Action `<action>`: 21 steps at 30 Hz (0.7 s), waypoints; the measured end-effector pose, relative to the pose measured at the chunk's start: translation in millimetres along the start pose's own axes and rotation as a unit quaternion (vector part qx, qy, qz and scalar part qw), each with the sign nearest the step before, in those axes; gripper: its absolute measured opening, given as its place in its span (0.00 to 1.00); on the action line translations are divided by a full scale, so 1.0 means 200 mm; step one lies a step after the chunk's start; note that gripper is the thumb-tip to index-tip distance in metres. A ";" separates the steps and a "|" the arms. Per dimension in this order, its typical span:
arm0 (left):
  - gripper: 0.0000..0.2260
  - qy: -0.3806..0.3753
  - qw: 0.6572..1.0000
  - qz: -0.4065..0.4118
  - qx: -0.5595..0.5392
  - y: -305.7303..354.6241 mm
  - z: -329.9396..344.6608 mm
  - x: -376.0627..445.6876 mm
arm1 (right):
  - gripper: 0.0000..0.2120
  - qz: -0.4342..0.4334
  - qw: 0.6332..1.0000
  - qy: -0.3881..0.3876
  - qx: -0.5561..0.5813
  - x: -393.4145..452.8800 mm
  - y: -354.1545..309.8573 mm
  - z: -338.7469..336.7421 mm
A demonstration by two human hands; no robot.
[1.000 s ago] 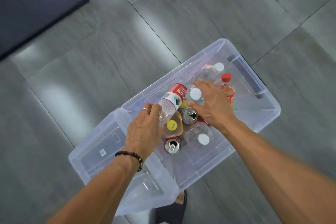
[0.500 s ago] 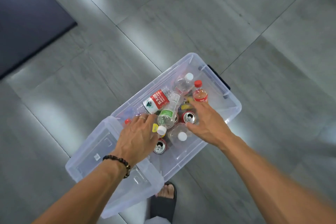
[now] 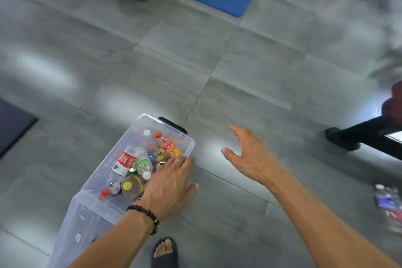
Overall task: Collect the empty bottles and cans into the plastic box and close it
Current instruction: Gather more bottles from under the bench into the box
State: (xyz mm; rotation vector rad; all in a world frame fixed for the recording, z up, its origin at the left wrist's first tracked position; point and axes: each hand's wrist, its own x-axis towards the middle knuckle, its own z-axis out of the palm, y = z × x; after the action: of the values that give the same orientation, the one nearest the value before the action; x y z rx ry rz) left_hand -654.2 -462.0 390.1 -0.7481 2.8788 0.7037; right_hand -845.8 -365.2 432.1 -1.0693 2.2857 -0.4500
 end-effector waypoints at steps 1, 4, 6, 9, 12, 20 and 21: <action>0.24 -0.005 1.000 0.012 0.003 0.13 -0.01 0.02 | 0.31 0.009 1.000 0.015 0.006 -0.09 0.08 -0.09; 0.25 -0.020 0.998 0.056 0.020 0.57 0.01 0.06 | 0.31 0.035 0.998 0.057 0.019 -0.38 0.37 -0.37; 0.25 -0.029 0.996 0.084 0.029 0.88 0.05 0.07 | 0.31 0.056 0.995 0.083 0.023 -0.59 0.58 -0.54; 0.25 -0.047 0.991 0.121 0.044 1.36 0.13 0.08 | 0.31 0.083 0.989 0.121 0.032 -0.92 0.91 -0.76; 0.25 -0.074 0.983 0.156 0.056 1.82 0.25 0.07 | 0.31 0.112 0.980 0.159 0.041 -1.24 1.27 -0.95; 0.26 -0.166 0.951 0.246 0.089 2.77 0.68 0.19 | 0.31 0.242 0.938 0.220 0.112 -1.89 2.18 -1.18; 0.26 -0.175 0.946 0.256 0.095 2.86 0.73 0.22 | 0.31 0.255 0.934 0.221 0.119 -1.93 2.28 -1.19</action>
State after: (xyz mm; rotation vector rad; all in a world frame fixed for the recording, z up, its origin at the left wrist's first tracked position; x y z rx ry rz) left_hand -972.6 27.7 486.6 0.1543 2.7487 0.5165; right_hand -1061.8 234.6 518.5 -0.2410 2.6828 -0.7798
